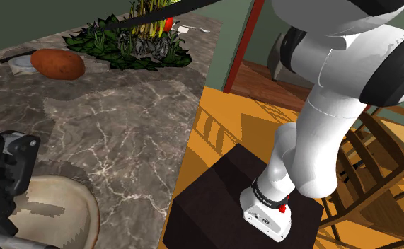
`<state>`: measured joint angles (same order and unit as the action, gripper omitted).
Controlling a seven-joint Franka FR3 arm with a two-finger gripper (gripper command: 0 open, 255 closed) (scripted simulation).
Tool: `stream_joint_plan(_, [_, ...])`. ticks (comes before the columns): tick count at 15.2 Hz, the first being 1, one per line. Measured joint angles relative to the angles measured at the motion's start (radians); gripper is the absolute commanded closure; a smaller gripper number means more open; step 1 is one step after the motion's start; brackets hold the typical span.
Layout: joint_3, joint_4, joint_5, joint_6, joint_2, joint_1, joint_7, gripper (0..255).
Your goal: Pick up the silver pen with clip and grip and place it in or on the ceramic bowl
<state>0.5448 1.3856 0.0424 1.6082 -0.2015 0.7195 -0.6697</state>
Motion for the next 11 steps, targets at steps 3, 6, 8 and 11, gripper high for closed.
stream_joint_plan(3, [-0.001,0.022,-0.004,0.015,0.008,-0.004,0.004,255])
stream_joint_plan(6, [-0.001,0.026,-0.005,0.018,0.009,-0.005,0.004,255])
stream_joint_plan(8, [-0.001,0.026,-0.005,0.018,0.01,-0.005,0.004,0])
stream_joint_plan(11, [-0.001,0.026,-0.005,0.018,0.01,-0.005,0.004,0])
